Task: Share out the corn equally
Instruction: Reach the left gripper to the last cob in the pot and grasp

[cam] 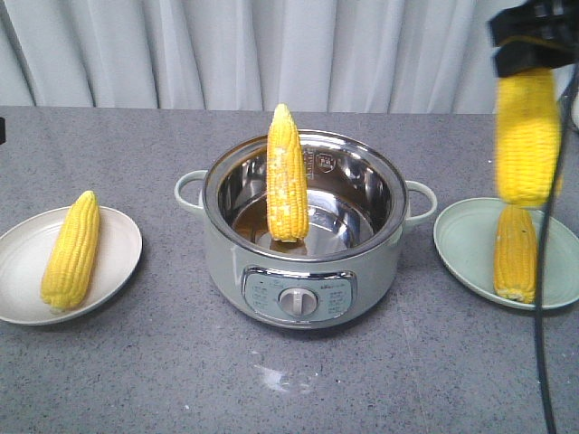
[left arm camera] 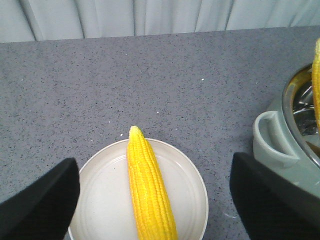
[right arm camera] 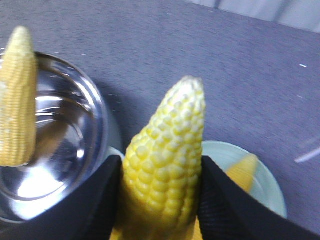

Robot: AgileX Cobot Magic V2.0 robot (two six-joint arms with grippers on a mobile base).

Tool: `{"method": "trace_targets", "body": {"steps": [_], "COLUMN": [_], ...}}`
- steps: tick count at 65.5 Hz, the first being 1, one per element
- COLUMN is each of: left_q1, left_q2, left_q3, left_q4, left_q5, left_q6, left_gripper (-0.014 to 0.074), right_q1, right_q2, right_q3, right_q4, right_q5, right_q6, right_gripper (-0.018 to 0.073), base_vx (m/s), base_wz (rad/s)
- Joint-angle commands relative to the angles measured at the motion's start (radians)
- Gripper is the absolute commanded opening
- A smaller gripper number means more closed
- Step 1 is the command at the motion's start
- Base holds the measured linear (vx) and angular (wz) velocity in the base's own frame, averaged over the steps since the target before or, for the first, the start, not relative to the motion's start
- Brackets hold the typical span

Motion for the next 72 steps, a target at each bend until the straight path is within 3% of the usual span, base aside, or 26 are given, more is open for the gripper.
{"method": "trace_targets", "body": {"steps": [1,16,30,37,52,58,62,72], "left_q1": [0.001,0.001,-0.003,-0.003,-0.004,-0.037,-0.074,-0.196], "left_q2": [-0.016,-0.016,-0.016,-0.015,0.025,0.079,0.120,0.244], "left_q3": [-0.024,-0.024,-0.025,-0.026,-0.045,-0.071,-0.101,-0.191], "left_q4": [-0.008,-0.010,-0.028,-0.113,-0.422,-0.525,-0.559,-0.558], "left_q5": [-0.062,-0.063,-0.058,-0.061,-0.071,-0.061,-0.061,-0.063], "left_q6": [-0.011,-0.011,-0.008,0.037,0.290,0.356,0.380,0.383], "left_gripper": [0.0590,0.0590,0.0590,0.0590,0.0590,0.0590,0.0590,0.0590], "right_q1": [-0.063,-0.169,-0.180,-0.180,-0.180,-0.180,-0.180,-0.180], "right_q2": [-0.081,-0.239,-0.312,-0.316,-0.316,-0.316,-0.316,-0.316], "right_q3": [0.023,0.274,0.347,0.348,0.348,0.348,0.348,0.348], "right_q4": [0.023,0.029,0.027,0.032,0.055,0.057,0.057,0.057], "right_q5": [-0.028,-0.172,-0.163,-0.163,-0.162,-0.162,-0.162,-0.161], "right_q6": [-0.032,-0.032,-0.028,-0.028,-0.028,-0.028,-0.028,-0.028], "right_gripper": [0.0081,0.0081,0.0081,0.0081,0.0081,0.0081,0.0081,0.0081], "base_vx": [0.00,0.00,0.00,0.00,0.00,0.00,0.00,0.00], "base_wz": [0.00,0.00,0.00,0.00,0.00,0.00,0.00,0.00]}}
